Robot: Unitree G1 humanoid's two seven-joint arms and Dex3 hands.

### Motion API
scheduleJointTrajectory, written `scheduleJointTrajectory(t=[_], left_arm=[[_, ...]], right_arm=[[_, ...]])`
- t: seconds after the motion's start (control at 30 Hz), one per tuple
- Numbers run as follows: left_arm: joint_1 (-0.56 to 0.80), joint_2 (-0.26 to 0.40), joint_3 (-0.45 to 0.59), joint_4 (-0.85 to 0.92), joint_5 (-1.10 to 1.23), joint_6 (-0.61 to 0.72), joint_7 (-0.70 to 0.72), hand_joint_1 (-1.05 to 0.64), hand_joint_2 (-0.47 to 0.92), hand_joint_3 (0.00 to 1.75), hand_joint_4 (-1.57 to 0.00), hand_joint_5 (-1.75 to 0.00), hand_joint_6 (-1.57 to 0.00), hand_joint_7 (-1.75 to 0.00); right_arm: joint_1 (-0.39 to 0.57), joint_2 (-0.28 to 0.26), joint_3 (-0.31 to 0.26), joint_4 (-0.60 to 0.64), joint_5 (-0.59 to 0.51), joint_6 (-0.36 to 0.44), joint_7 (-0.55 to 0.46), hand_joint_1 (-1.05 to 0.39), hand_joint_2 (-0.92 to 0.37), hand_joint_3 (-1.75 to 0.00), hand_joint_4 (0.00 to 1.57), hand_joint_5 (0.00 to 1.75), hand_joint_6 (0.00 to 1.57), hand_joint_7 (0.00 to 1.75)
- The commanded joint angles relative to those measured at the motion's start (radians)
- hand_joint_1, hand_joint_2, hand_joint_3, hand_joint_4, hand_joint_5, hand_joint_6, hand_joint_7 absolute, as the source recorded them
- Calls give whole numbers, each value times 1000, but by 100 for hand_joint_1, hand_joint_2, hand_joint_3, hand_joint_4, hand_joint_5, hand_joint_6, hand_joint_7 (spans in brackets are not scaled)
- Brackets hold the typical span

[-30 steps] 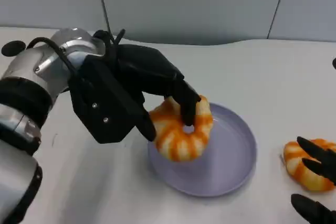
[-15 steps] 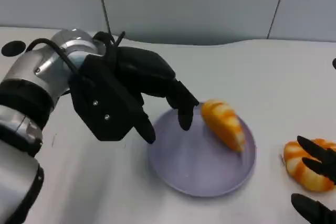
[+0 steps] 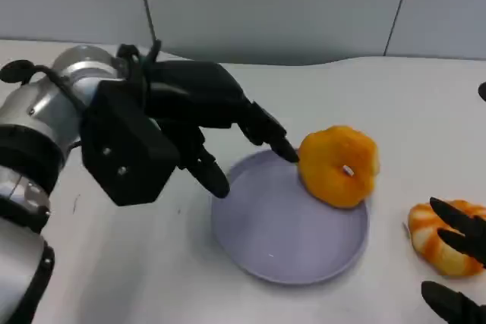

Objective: Grasp the bread from the table and place it into the plate.

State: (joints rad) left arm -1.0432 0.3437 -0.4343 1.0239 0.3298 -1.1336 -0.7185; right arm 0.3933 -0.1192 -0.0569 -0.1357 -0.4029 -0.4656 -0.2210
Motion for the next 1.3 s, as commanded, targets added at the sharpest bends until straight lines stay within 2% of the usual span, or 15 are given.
scheduleJointTrajectory(t=[0.03, 0.17, 0.27, 0.53, 0.83, 0.93, 1.07, 1.3], left_arm=[[88, 73, 86, -4, -124, -54, 16, -68, 92, 29, -55, -54, -60, -8], [135, 113, 124, -41, -180, -43, 1, -67, 92, 28, -50, -65, -62, -7], [169, 152, 147, -58, -197, -40, -1, -67, 92, 33, -45, -73, -62, -6], [246, 201, 187, -119, -193, -1, 20, -69, 92, 36, -39, -73, -61, -4], [349, 189, 223, -122, -310, 86, -45, -67, 92, 31, -39, -70, -60, -3], [378, 170, 243, -105, -349, 134, -65, -65, 92, 27, -40, -81, -63, -4], [401, 157, 262, -99, -361, 159, -72, -64, 92, 25, -41, -87, -64, -4], [509, 123, 328, -121, -351, 254, 23, -62, 92, 25, -45, -95, -70, -7]], right_arm=[[5, -6, -5, -2, 4, 2, -4, -34, -92, -34, 78, 1, 60, 0], [0, -11, -6, 9, 13, -12, -3, -33, -92, -34, 79, 1, 60, 0], [0, -15, -8, 13, 7, -8, -3, -33, -92, -34, 80, 1, 59, 0], [-7, -10, -7, 31, 27, -24, -3, -33, -92, -33, 80, 1, 61, 1], [-15, -14, -10, 44, 6, -18, -12, -35, -92, -33, 82, 2, 60, 0], [-22, -15, -12, 59, 10, -27, -14, -34, -92, -33, 81, 1, 61, 1], [-32, -18, -17, 78, 9, -40, -21, -34, -92, -32, 83, 2, 62, 1], [-39, -23, -16, 97, 9, -40, -20, -34, -92, -32, 89, 5, 62, 1]])
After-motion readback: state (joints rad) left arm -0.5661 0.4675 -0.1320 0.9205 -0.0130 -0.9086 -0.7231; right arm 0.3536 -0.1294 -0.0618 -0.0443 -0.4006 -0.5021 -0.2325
